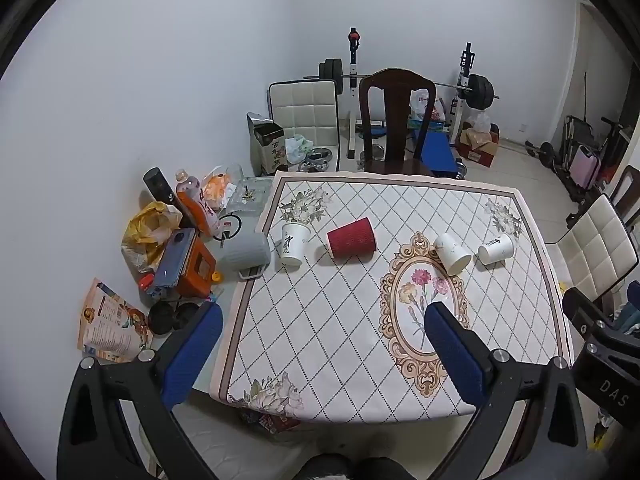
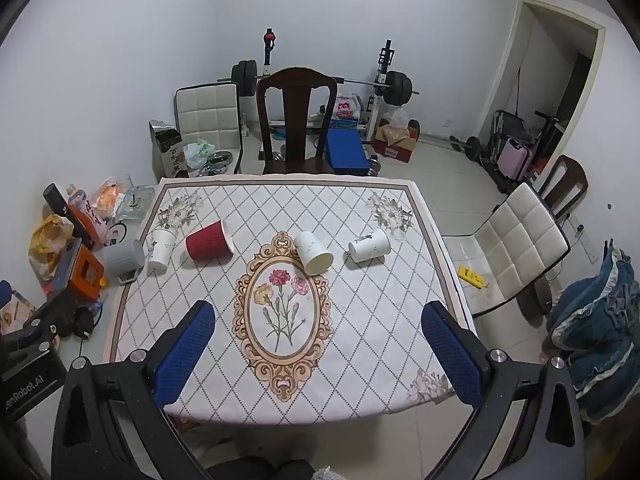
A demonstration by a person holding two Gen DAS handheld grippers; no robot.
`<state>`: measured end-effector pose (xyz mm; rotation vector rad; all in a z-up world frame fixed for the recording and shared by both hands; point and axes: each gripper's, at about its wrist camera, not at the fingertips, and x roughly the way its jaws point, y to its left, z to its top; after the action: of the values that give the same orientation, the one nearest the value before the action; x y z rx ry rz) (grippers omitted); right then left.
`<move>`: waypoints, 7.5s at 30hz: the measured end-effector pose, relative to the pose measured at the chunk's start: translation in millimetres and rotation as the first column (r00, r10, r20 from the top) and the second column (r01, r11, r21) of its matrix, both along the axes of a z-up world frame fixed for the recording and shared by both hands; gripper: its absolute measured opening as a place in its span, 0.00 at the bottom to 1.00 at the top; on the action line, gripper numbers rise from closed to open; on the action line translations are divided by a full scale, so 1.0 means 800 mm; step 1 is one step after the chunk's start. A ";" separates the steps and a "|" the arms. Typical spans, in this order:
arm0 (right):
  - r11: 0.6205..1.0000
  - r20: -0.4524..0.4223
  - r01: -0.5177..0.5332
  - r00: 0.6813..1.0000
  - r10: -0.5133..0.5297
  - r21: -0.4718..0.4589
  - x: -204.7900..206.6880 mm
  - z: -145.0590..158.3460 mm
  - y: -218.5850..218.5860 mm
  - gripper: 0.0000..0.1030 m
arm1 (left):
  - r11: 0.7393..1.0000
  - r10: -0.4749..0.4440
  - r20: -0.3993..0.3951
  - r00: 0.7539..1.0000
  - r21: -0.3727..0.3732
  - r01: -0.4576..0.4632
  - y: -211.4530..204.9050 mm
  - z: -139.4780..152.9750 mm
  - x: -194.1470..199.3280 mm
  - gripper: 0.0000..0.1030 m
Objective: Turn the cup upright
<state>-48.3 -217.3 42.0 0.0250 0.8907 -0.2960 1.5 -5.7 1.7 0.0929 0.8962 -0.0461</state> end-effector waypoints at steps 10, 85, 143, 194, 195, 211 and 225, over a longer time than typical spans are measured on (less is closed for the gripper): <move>1.000 0.003 0.014 1.000 -0.014 0.007 -0.001 0.006 -0.014 1.00 | 1.000 -0.016 0.003 1.000 0.000 0.016 -0.009 0.005 0.001 1.00; 1.000 -0.012 0.007 1.000 -0.007 0.023 -0.003 0.002 0.002 1.00 | 1.000 0.023 -0.020 1.000 0.008 -0.022 -0.016 -0.005 0.000 1.00; 0.990 -0.530 0.122 0.845 -0.069 0.065 0.395 -0.437 0.038 0.71 | 0.989 -0.007 -0.512 0.859 0.125 0.082 0.077 -0.417 0.445 0.68; 0.970 -0.569 0.239 0.804 -0.175 0.041 0.180 -0.470 -0.165 0.77 | 0.999 -0.044 -0.594 0.804 -0.048 0.019 -0.153 -0.432 0.185 0.55; 0.969 -0.569 0.245 0.803 -0.178 0.043 0.177 -0.472 -0.169 0.77 | 0.998 -0.046 -0.595 0.802 -0.053 0.019 -0.154 -0.432 0.185 0.55; 0.958 -0.531 0.277 0.823 -0.201 0.068 0.172 -0.461 -0.188 0.79 | 0.999 -0.046 -0.568 0.822 -0.015 0.046 -0.170 -0.415 0.201 0.93; 0.967 -0.505 0.233 0.850 -0.153 0.100 0.174 -0.450 -0.184 1.00 | 0.996 0.052 -0.432 0.900 0.088 -0.016 -0.126 -0.341 0.187 0.94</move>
<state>90.9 -364.2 -318.0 0.1956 1.4289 -0.4308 151.1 -106.2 -270.8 0.1471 1.3490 0.0037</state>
